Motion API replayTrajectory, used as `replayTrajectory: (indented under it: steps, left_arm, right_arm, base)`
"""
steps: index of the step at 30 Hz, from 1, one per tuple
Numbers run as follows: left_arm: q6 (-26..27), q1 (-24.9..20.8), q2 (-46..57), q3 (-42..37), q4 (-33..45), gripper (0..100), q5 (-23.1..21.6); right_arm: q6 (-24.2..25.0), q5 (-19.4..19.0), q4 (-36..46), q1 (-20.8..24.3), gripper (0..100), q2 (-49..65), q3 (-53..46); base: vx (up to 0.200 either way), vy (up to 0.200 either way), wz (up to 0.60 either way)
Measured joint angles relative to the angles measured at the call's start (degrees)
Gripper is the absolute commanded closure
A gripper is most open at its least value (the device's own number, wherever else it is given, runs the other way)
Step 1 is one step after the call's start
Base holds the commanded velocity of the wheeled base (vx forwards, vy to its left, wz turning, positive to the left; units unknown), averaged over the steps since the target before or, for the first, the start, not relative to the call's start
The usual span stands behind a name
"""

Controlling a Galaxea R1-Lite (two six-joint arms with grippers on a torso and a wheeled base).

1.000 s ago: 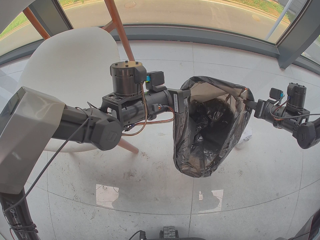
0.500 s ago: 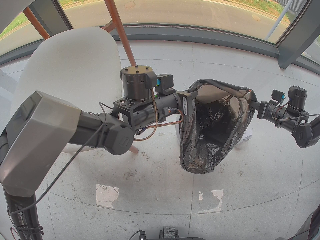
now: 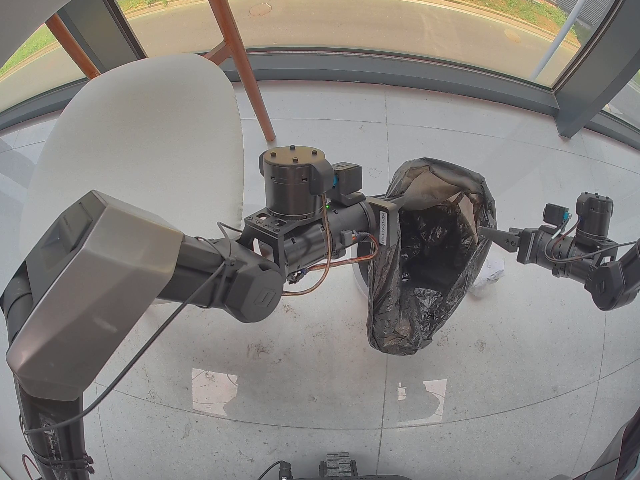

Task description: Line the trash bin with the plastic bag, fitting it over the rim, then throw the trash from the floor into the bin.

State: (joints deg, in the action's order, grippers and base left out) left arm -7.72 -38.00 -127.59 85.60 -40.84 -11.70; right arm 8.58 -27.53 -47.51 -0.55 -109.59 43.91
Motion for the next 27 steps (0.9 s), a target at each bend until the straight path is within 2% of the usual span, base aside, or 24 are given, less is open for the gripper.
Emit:
replayTrajectory:
  steps: [6, 10, 19, 23, 24, 27]
  left_arm:
    - [0.3, 0.1, 0.0, -0.1, 0.4, 100, 1.0]
    - [0.3, 0.2, 0.0, -0.1, 0.5, 100, 1.3]
    - [0.2, 0.0, 0.0, -0.7, 0.6, 100, 1.4]
    - [0.1, -0.1, 0.0, -0.9, 0.4, 100, 1.5]
    - [0.1, -0.1, 0.0, -1.0, 0.3, 100, 1.6]
    - [0.0, -0.1, 0.0, -1.0, 0.2, 100, 2.1]
  right_arm:
    - [0.1, 0.0, -0.1, 0.5, 0, 2.5, -7.6]
    - [0.6, 0.1, -1.2, 0.8, 0, 3.1, -8.4]
    - [2.1, 0.7, -13.2, 2.8, 0, -0.8, -7.3]
    - [2.3, 2.5, -16.3, 3.9, 0, -3.9, -6.2]
    - [2.3, 2.8, -16.8, 4.2, 100, -4.6, -5.9]
    - [2.4, 3.1, -18.3, 4.8, 100, -6.3, -5.4]
  base:
    - [0.000, 0.000, 0.00]
    - [0.000, 0.000, 0.00]
    - [0.000, 0.000, 0.00]
    - [0.000, 0.000, 0.00]
    - [0.000, 0.000, 0.00]
    - [0.000, 0.000, 0.00]
